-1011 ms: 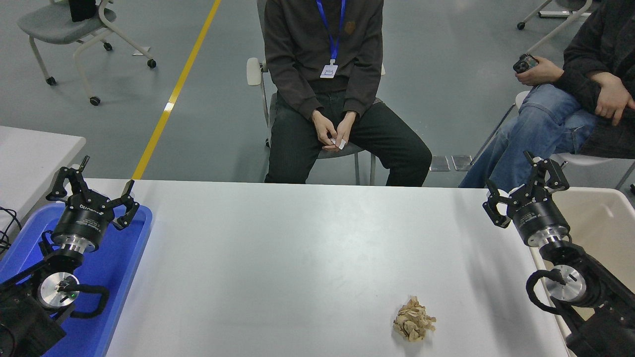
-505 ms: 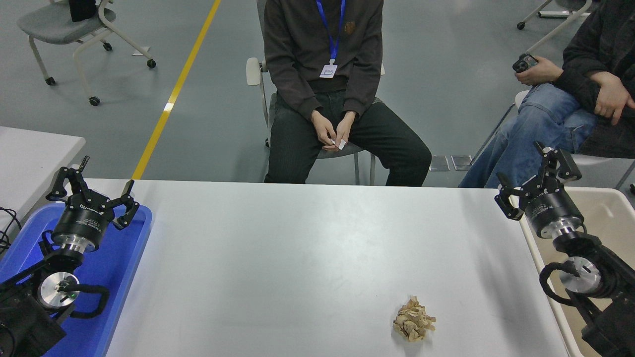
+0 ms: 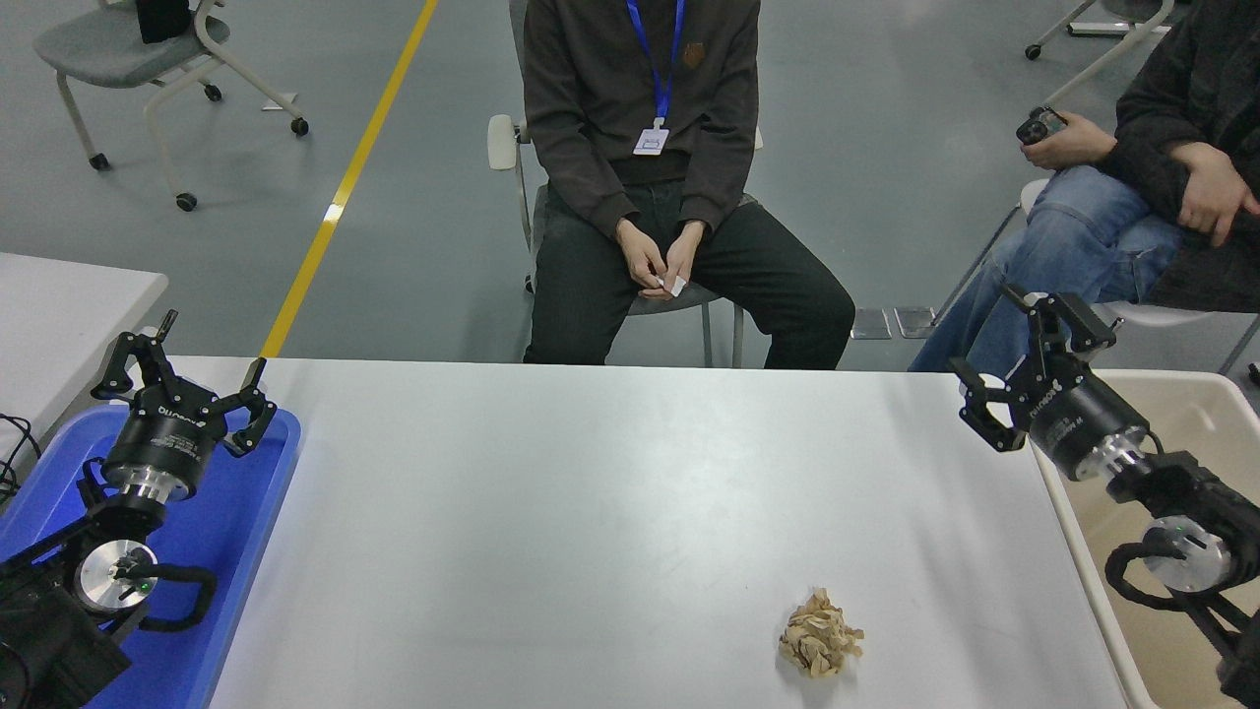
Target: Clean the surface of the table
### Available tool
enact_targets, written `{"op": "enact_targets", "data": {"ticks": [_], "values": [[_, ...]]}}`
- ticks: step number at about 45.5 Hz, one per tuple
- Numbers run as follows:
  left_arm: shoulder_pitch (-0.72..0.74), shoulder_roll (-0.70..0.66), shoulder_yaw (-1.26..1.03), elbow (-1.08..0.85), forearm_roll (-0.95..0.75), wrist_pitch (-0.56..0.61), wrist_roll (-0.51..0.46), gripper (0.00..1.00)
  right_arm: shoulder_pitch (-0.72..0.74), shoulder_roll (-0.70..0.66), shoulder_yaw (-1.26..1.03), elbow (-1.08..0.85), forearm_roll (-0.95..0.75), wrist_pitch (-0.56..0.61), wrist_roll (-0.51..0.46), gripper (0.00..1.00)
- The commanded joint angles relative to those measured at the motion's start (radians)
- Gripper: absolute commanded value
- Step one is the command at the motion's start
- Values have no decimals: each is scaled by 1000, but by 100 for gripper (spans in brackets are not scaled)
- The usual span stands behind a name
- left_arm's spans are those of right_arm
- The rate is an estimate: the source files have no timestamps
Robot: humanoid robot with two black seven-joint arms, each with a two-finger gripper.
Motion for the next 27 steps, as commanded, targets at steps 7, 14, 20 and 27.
{"op": "enact_targets", "data": {"ticks": [7,14,20,27], "values": [[0,0,0,0,0,0,-1,100,62,-193,-191,243,-99,25,-113,100],[0,0,0,0,0,0,-1,100,68,-241,-206,369,-139,28,-215,100],[0,0,0,0,0,0,1,100,67,-267,-215,457,-161,68,-357,100],[0,0,0,0,0,0,1,100,53,-278,-221,513,-161,86,-495,100]]}}
